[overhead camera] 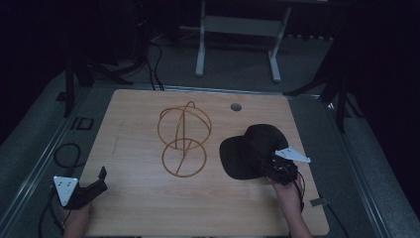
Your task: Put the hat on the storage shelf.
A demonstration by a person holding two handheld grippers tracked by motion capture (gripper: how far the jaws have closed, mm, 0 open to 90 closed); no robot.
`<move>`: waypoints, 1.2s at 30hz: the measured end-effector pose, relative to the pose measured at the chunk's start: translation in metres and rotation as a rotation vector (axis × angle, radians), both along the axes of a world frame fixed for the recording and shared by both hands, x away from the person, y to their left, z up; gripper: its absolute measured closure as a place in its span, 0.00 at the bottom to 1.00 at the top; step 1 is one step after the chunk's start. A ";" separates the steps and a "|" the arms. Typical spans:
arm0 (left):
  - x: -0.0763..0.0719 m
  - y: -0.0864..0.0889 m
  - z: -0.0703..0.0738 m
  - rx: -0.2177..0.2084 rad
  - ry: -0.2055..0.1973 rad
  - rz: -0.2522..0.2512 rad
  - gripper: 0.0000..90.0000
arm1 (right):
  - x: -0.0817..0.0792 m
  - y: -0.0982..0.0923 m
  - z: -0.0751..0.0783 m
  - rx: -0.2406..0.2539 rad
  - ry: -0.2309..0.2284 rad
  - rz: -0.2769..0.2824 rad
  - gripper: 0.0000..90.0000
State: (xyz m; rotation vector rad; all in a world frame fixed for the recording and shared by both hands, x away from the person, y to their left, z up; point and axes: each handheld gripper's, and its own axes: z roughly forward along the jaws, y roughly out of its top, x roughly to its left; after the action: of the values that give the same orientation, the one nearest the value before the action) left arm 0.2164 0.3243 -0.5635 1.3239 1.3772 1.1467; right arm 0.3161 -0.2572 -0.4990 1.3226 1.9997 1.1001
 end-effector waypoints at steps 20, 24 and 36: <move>0.000 0.000 0.000 0.001 -0.001 -0.002 0.02 | 0.001 0.012 0.006 -0.064 -0.023 0.134 0.98; 0.000 0.000 0.000 0.000 -0.002 -0.002 0.02 | 0.000 0.012 0.010 -0.058 -0.029 0.133 0.98; 0.000 0.000 0.000 -0.001 0.000 -0.008 0.02 | -0.016 -0.006 0.051 -0.007 -0.121 0.116 0.98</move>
State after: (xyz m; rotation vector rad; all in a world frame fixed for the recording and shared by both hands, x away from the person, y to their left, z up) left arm 0.2165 0.3240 -0.5636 1.3278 1.3703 1.1408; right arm 0.3001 -0.2630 -0.4475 1.1205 2.0100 1.1952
